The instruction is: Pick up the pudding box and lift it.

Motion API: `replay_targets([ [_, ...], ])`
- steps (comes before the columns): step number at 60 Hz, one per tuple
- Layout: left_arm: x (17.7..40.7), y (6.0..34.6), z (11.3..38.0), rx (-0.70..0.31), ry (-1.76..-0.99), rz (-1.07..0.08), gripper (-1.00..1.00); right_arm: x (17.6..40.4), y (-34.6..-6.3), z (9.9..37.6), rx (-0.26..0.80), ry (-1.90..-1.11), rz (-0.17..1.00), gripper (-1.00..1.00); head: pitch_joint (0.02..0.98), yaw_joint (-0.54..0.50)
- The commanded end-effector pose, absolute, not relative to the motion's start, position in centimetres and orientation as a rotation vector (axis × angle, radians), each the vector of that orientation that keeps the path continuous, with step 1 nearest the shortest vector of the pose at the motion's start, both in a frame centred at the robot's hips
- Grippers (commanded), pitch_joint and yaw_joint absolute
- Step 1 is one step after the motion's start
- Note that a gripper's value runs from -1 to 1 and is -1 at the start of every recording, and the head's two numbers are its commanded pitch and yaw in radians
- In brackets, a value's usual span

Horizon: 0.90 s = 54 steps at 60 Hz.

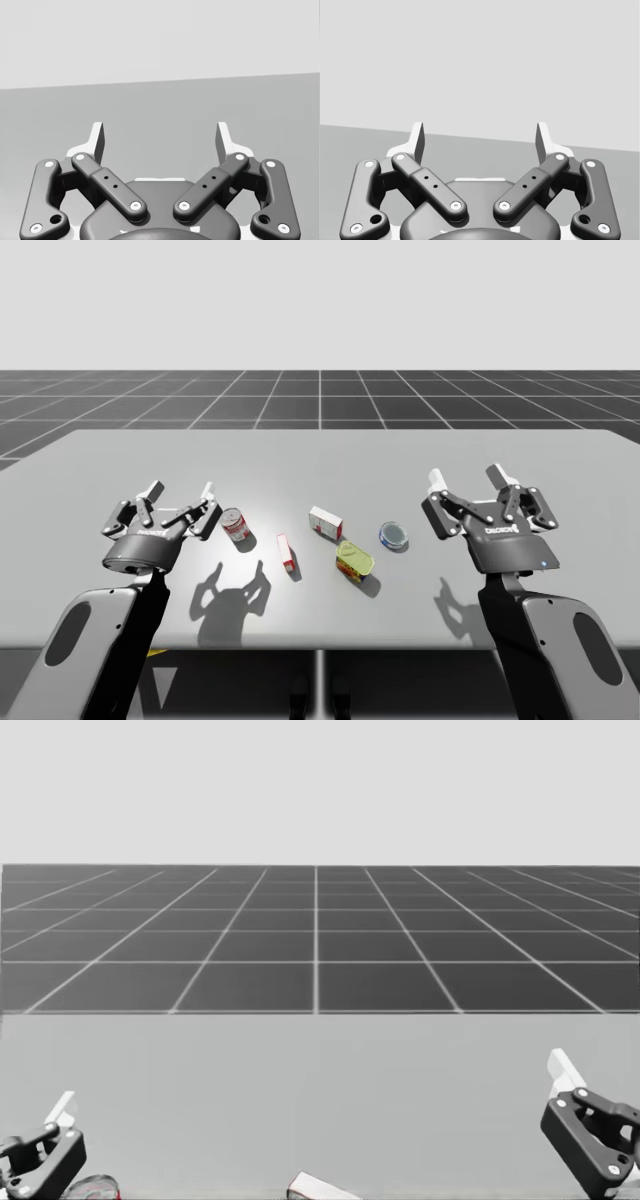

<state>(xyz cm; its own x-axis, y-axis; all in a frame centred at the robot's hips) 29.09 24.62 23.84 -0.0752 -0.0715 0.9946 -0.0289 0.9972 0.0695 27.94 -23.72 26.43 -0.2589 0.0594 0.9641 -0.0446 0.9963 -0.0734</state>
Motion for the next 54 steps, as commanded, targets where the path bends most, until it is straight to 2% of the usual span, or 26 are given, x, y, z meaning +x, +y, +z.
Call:
replay_targets([
  [1,29.1,24.6,23.9,0.08,-1.65,-0.043,-1.0,27.9,-23.6,26.4,-0.009,-1.828,0.103,-1.0,0.448,-0.01],
  [15,29.0,24.4,23.8,0.091,-1.653,-0.07,-1.0,27.9,-23.6,26.4,-0.011,-1.819,0.114,-1.0,0.655,-0.04],
  [26,28.9,24.1,23.8,0.09,-1.657,-0.084,-1.0,27.9,-23.5,26.4,-0.013,-1.814,0.124,-1.0,0.757,-0.07],
  [35,28.8,23.8,23.9,0.089,-1.659,-0.091,-1.0,28.1,-23.2,26.0,-0.023,-1.793,0.159,-1.0,0.787,-0.06],
  [44,28.6,23.6,23.9,0.09,-1.664,-0.094,-1.0,28.7,-22.7,25.4,0.01,-1.745,0.181,-1.0,0.79,-0.05],
  [54,28.5,23.5,23.9,0.091,-1.662,-0.09,-1.0,29.8,-22.0,24.8,0.105,-1.662,0.252,-1.0,0.786,-0.05],
])
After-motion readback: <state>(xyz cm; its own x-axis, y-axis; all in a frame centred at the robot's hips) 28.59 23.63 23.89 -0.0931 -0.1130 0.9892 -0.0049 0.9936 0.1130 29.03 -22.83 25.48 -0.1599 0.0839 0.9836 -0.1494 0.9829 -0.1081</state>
